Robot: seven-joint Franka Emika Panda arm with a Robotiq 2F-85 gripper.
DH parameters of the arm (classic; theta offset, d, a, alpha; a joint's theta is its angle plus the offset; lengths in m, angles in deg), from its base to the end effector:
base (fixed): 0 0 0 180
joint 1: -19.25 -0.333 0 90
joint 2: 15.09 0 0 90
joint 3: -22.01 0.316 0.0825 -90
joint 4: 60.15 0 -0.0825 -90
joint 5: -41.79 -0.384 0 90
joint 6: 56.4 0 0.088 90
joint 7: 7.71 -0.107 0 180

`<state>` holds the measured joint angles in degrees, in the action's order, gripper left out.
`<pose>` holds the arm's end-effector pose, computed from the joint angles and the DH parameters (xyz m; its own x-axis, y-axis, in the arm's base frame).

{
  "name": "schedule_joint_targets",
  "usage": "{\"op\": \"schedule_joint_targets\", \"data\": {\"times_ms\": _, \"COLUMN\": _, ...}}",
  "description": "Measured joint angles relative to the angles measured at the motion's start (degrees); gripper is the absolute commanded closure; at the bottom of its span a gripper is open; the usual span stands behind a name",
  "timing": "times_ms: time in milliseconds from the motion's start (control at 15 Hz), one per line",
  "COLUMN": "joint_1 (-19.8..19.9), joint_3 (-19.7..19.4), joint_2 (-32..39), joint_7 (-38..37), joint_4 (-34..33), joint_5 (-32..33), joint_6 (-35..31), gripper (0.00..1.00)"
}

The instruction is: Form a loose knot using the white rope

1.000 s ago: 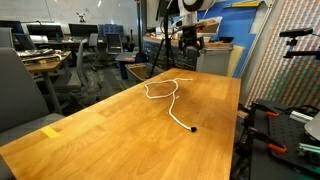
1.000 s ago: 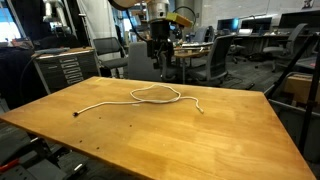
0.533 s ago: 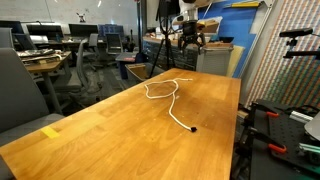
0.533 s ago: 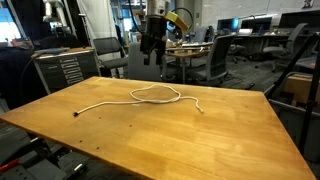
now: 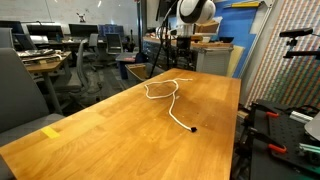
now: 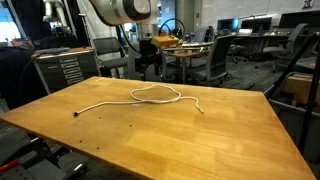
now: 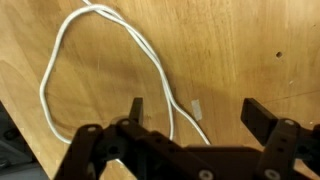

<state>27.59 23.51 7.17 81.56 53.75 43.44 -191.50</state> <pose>0.6031 -0.0733 0.2658 0.1131 0.9935 -0.0103 0.9934 -0.1132 -0.0183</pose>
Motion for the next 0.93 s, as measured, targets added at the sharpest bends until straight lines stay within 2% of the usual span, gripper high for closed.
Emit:
{"op": "schedule_joint_targets", "data": {"times_ms": 267, "joint_1": -3.3, "joint_3": 0.0, "joint_2": 0.1, "joint_7": -7.3, "joint_4": 6.2, "joint_5": 4.1, "joint_6": -8.3, "gripper": 0.00}}
{"op": "schedule_joint_targets", "data": {"times_ms": 467, "joint_1": -4.9, "joint_3": 0.0, "joint_2": 0.1, "joint_7": -11.2, "joint_4": 10.3, "joint_5": 8.4, "joint_6": -11.8, "gripper": 0.00}}
{"op": "schedule_joint_targets", "data": {"times_ms": 667, "joint_1": -5.8, "joint_3": 0.1, "joint_2": 0.1, "joint_7": -13.8, "joint_4": 14.1, "joint_5": 11.0, "joint_6": -14.3, "gripper": 0.12}}
{"op": "schedule_joint_targets", "data": {"times_ms": 867, "joint_1": -6.0, "joint_3": 0.9, "joint_2": 0.1, "joint_7": -14.5, "joint_4": 16.8, "joint_5": 11.2, "joint_6": -16.8, "gripper": 0.33}}
{"op": "schedule_joint_targets", "data": {"times_ms": 933, "joint_1": -6.0, "joint_3": 1.4, "joint_2": 0.1, "joint_7": -14.6, "joint_4": 17.4, "joint_5": 11.2, "joint_6": -18.0, "gripper": 0.32}}
